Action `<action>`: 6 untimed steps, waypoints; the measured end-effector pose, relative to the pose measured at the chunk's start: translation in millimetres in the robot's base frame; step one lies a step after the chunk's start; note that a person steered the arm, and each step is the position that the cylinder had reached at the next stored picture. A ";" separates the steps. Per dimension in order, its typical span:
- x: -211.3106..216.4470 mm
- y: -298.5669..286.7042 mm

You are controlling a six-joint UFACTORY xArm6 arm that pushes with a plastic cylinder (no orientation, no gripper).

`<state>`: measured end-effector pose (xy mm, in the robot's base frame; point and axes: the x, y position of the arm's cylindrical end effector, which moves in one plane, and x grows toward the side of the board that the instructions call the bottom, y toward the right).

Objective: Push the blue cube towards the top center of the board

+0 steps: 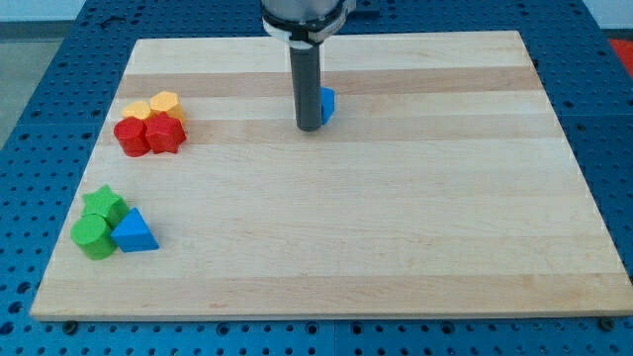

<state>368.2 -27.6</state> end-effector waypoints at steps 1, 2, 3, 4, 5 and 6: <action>-9.0 0.0; -9.0 0.0; -9.1 0.0; -7.4 6.0; -3.8 18.1; -11.7 19.8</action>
<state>356.5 -7.8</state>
